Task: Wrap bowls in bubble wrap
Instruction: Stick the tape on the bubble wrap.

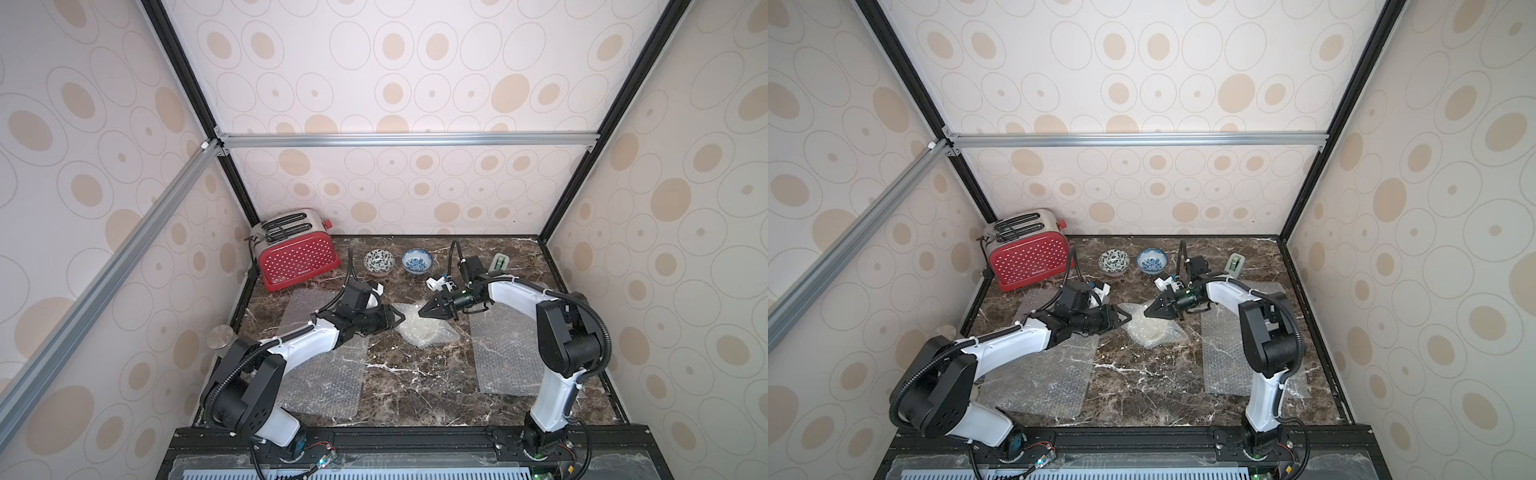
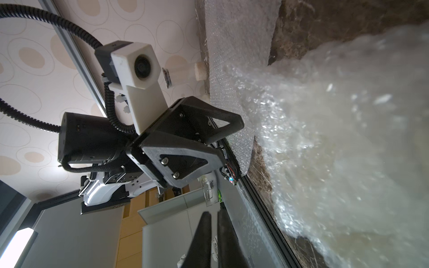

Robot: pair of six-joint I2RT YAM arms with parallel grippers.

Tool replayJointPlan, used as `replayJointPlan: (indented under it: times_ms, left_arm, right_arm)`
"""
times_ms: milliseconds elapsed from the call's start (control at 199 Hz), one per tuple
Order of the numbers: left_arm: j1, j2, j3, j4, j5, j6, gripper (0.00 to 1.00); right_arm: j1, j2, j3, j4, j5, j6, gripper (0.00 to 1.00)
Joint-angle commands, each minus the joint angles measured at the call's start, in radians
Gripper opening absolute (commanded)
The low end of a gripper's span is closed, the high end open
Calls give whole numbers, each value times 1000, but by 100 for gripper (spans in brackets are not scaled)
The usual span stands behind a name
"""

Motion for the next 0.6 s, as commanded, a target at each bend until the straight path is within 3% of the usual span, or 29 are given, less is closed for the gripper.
replayJointPlan:
  times_ms: [0,322,599]
  left_arm:
    - [-6,7,45,24,-4,-11,49]
    - [-8,10,46,12,-14,-7,49]
    - [-9,11,34,11,-25,-6,50]
  right_arm:
    - [-28,-27,6,-82,98,-58,12]
    - [-46,91,206,-131,218,-74,27]
    - [-2,195,327,-216,248,-121,30]
